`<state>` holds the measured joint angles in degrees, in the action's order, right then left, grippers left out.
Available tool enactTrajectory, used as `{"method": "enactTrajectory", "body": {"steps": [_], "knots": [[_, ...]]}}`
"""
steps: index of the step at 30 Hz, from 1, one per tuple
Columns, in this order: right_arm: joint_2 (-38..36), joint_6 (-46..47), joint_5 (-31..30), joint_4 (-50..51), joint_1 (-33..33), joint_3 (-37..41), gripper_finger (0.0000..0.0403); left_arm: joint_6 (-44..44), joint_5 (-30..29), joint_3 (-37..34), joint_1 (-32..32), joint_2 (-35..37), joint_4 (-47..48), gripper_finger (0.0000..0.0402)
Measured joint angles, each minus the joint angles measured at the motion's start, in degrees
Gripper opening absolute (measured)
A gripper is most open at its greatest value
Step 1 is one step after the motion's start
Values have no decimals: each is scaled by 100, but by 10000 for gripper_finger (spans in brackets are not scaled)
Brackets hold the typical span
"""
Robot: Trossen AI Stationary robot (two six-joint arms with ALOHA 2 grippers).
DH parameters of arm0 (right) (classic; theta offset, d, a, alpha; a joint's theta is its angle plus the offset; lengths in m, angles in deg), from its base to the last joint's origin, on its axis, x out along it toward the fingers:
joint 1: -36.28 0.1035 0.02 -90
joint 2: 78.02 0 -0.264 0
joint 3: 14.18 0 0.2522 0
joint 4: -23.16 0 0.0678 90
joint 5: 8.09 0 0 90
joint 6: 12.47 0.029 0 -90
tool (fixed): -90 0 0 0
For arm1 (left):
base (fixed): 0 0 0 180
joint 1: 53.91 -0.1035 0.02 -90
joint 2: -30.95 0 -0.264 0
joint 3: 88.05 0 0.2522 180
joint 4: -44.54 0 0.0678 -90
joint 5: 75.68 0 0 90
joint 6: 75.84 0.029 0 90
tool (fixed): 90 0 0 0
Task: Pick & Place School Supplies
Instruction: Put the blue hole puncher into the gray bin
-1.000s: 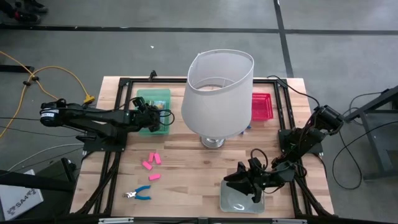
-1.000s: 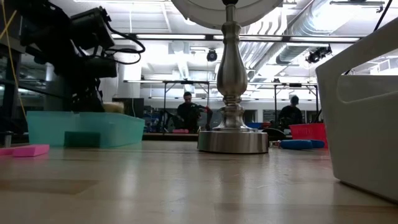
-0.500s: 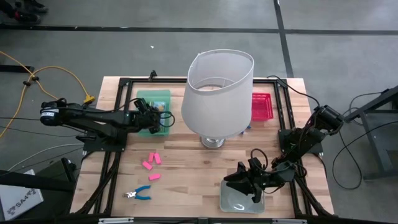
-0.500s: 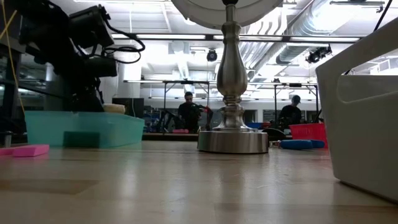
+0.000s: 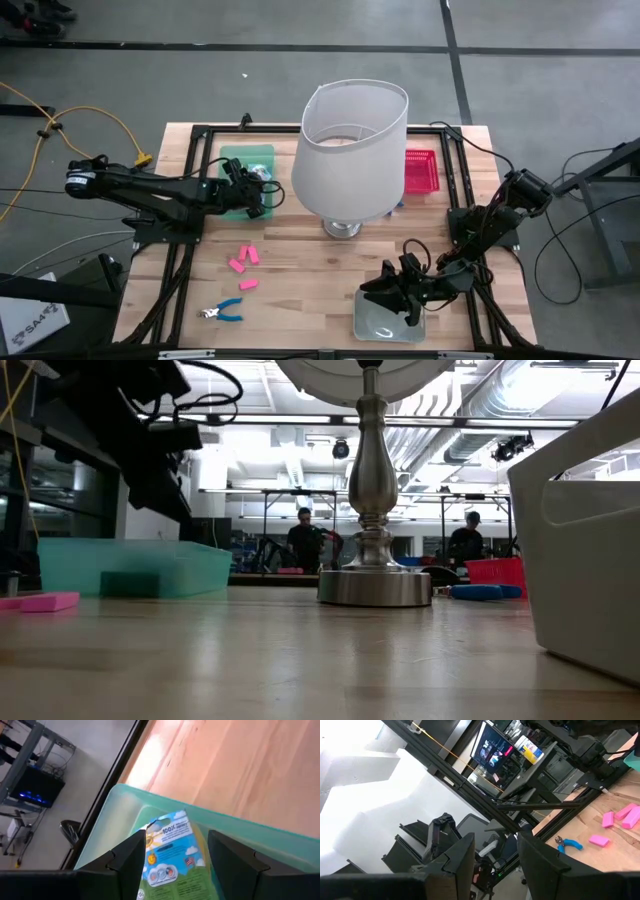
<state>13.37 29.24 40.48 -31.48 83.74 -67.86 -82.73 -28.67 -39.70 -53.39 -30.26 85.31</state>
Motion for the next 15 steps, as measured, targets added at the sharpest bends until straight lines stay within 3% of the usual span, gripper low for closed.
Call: {"method": "enactTrajectory", "body": {"steps": [15], "knots": [[-192,-146,-109,389,0,68,140,-1210,369,87,747,54,922,205]]}}
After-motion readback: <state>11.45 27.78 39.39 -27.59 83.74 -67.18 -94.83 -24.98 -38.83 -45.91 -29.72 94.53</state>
